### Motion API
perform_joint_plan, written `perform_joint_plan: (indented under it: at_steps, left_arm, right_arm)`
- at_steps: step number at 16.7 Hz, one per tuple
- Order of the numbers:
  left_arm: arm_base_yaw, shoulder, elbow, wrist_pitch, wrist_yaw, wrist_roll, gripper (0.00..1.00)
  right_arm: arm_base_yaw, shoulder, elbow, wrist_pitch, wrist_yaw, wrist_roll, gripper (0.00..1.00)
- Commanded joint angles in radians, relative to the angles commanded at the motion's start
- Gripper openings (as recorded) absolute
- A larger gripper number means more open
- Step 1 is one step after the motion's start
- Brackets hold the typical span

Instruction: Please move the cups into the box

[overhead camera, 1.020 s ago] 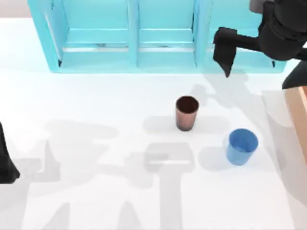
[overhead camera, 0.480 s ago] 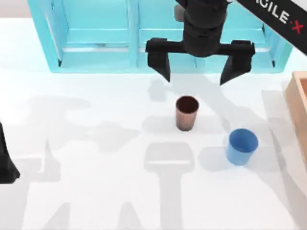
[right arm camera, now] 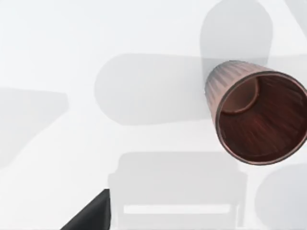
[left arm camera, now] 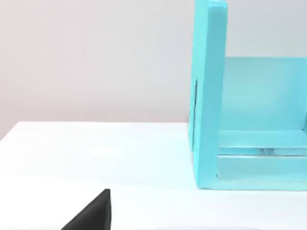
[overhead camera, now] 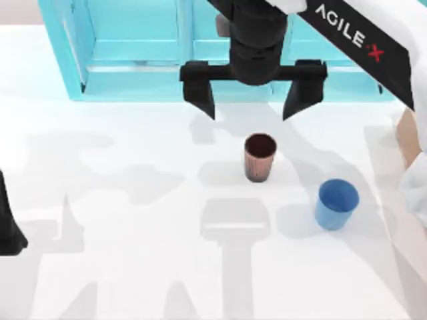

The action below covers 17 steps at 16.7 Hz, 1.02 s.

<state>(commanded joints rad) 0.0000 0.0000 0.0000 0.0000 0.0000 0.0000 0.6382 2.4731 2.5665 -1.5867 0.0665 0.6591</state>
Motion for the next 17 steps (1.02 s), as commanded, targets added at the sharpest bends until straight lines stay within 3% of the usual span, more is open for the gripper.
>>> perform_joint_plan:
  at_steps: [6, 17]
  left_arm:
    - [0.000, 0.000, 0.000, 0.000, 0.000, 0.000, 1.00]
    - [0.000, 0.000, 0.000, 0.000, 0.000, 0.000, 1.00]
  right_arm:
    - [-0.004, -0.005, -0.040, 0.035, 0.000, -0.003, 1.00]
    - [-0.010, -0.030, -0.444, 0.414, -0.001, -0.010, 1.00]
